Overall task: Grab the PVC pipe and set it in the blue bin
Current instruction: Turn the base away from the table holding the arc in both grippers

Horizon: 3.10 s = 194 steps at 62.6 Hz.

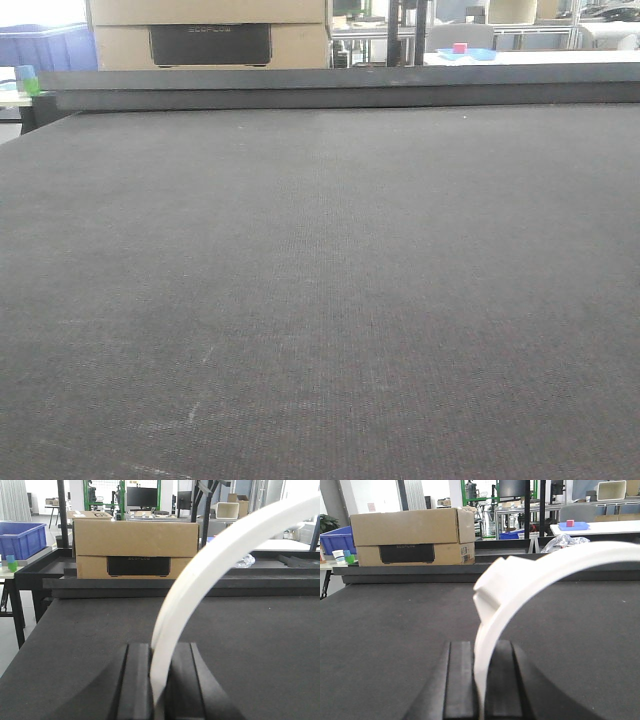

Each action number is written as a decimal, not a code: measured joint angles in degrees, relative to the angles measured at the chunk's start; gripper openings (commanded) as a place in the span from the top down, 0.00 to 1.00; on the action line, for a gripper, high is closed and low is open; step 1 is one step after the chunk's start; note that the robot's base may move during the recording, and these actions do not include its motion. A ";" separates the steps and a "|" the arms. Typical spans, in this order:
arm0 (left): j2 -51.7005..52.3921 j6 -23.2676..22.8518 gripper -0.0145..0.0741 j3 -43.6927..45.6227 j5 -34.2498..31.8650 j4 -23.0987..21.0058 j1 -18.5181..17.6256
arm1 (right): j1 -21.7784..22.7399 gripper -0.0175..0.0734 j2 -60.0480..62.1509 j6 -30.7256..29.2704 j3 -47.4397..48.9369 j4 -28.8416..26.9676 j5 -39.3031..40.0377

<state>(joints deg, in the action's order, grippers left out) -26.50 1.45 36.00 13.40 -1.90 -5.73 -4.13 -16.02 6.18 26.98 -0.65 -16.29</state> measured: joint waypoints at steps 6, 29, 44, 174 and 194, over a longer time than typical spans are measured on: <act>0.00 0.00 0.96 0.00 0.00 0.00 0.00 | 0.00 0.98 0.00 0.00 0.00 0.00 0.00; 0.00 0.00 0.96 0.00 0.10 0.00 0.00 | 0.00 0.98 0.00 0.00 0.00 0.00 0.00; 0.00 0.00 0.96 0.00 0.10 0.00 0.00 | 0.00 0.98 0.00 -0.16 0.00 0.00 0.00; 0.34 0.00 0.96 0.00 0.42 0.10 0.00 | 0.00 0.98 0.00 -0.29 0.00 0.00 0.00; 0.34 0.00 0.96 0.00 0.42 0.10 0.00 | 0.00 0.98 0.00 -0.29 0.00 0.00 0.00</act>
<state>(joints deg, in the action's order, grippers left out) -26.16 1.45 36.00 13.82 -1.80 -5.73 -4.13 -16.02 5.90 26.98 -0.65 -16.29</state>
